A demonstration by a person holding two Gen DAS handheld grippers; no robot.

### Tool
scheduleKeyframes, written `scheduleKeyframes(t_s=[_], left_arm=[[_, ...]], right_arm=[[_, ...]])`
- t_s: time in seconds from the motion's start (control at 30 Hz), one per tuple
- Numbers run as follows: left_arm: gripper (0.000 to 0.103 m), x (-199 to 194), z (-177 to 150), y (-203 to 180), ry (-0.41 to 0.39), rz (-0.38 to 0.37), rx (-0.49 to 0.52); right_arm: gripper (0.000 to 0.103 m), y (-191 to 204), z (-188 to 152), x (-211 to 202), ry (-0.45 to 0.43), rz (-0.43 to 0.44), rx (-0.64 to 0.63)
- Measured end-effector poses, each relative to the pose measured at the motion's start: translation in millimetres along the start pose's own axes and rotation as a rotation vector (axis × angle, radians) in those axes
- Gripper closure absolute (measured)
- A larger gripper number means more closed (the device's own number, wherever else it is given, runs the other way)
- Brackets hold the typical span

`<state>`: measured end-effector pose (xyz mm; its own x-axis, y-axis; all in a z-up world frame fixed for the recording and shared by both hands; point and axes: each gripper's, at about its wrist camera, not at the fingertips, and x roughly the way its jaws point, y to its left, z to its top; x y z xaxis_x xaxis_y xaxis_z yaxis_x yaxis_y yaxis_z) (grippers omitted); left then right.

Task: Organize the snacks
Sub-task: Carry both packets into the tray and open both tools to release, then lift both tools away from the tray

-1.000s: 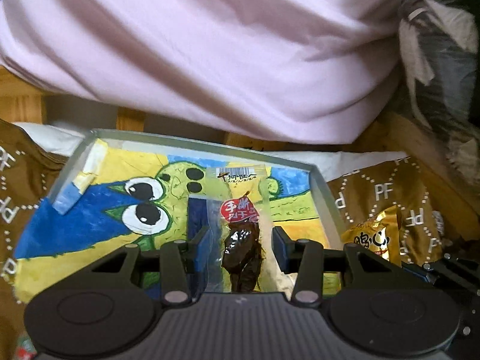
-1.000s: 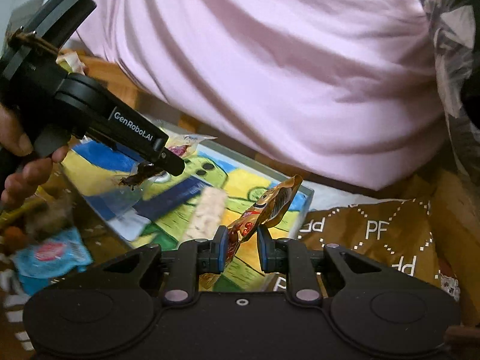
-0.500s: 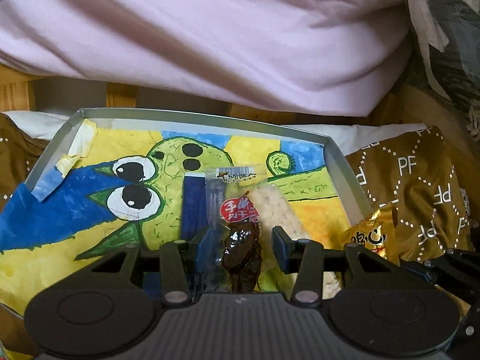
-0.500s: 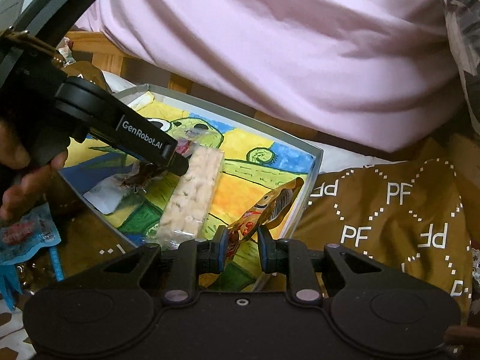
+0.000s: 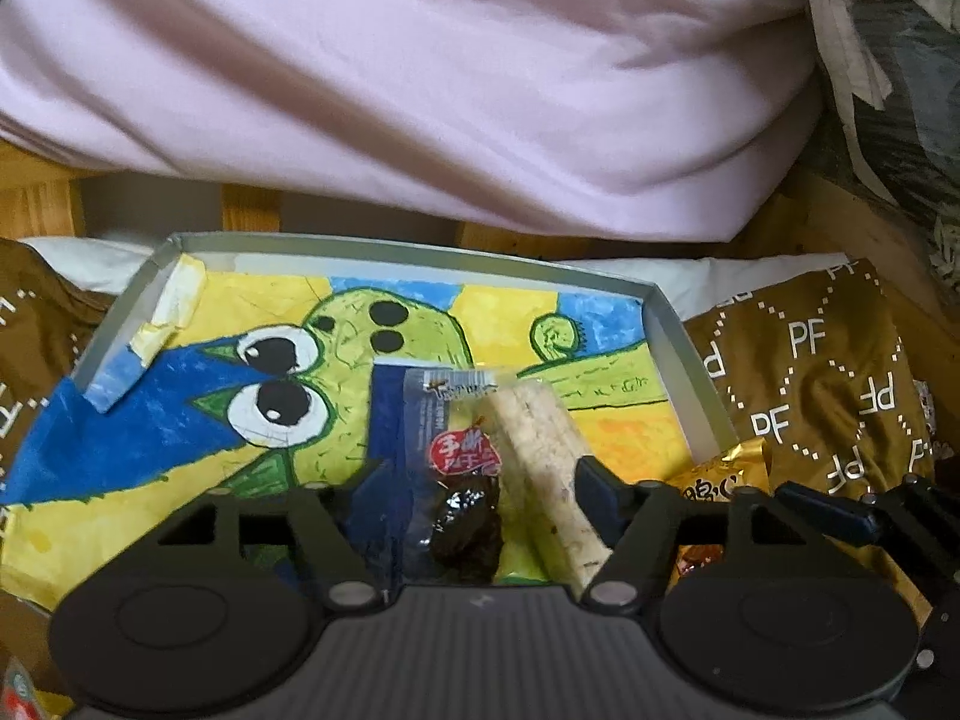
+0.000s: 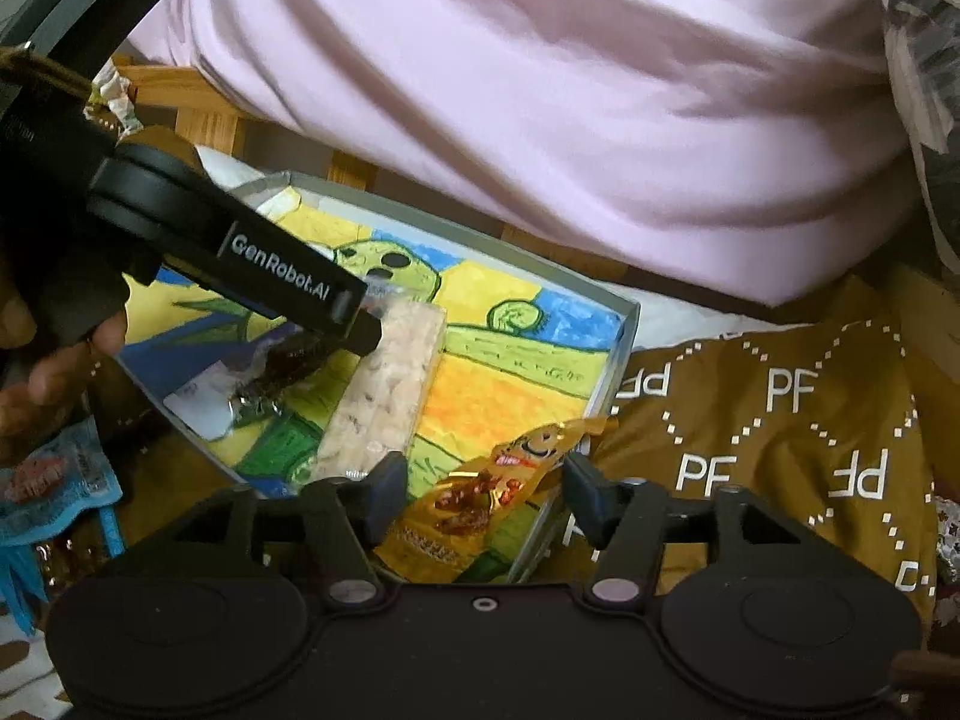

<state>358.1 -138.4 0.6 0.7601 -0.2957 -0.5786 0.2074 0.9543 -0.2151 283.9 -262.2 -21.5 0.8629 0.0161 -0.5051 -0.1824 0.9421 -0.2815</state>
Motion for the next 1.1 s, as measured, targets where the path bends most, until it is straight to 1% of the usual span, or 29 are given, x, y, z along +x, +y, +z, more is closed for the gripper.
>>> scheduleKeyframes(t_s=[0.1, 0.13, 0.2, 0.27, 0.33, 0.4, 0.5, 0.67, 0.97, 1.1], left_arm=[[0.015, -7, 1, 1, -0.021, 0.016, 0.003], [0.014, -9, 1, 2, -0.027, 0.023, 0.004], [0.007, -14, 1, 4, -0.034, 0.036, 0.003], [0.003, -20, 2, 8, -0.051, 0.055, -0.008], [0.002, -28, 2, 12, -0.066, 0.068, -0.02], [0.001, -37, 3, 15, -0.079, 0.075, -0.031], [0.001, -53, 2, 20, -0.103, 0.083, -0.044], [0.001, -84, -3, 25, -0.133, 0.104, -0.042], [0.0, -143, -21, 41, -0.15, 0.135, -0.085], [0.0, -170, -32, 47, -0.176, 0.149, -0.091]], right_arm=[[0.03, -3, 1, -2, -0.01, 0.001, 0.031], [0.026, -3, 1, -4, -0.017, 0.003, 0.045], [0.019, -2, 1, -9, -0.031, 0.001, 0.061], [0.015, -2, 3, -14, -0.048, -0.001, 0.075], [0.007, -1, 5, -21, -0.068, -0.005, 0.094], [0.004, -1, 6, -29, -0.093, -0.009, 0.12], [0.001, -2, 9, -44, -0.129, -0.012, 0.153], [0.001, -1, 13, -67, -0.177, -0.023, 0.198], [0.001, 12, 21, -113, -0.197, -0.004, 0.212], [0.001, 23, 23, -134, -0.211, 0.016, 0.21]])
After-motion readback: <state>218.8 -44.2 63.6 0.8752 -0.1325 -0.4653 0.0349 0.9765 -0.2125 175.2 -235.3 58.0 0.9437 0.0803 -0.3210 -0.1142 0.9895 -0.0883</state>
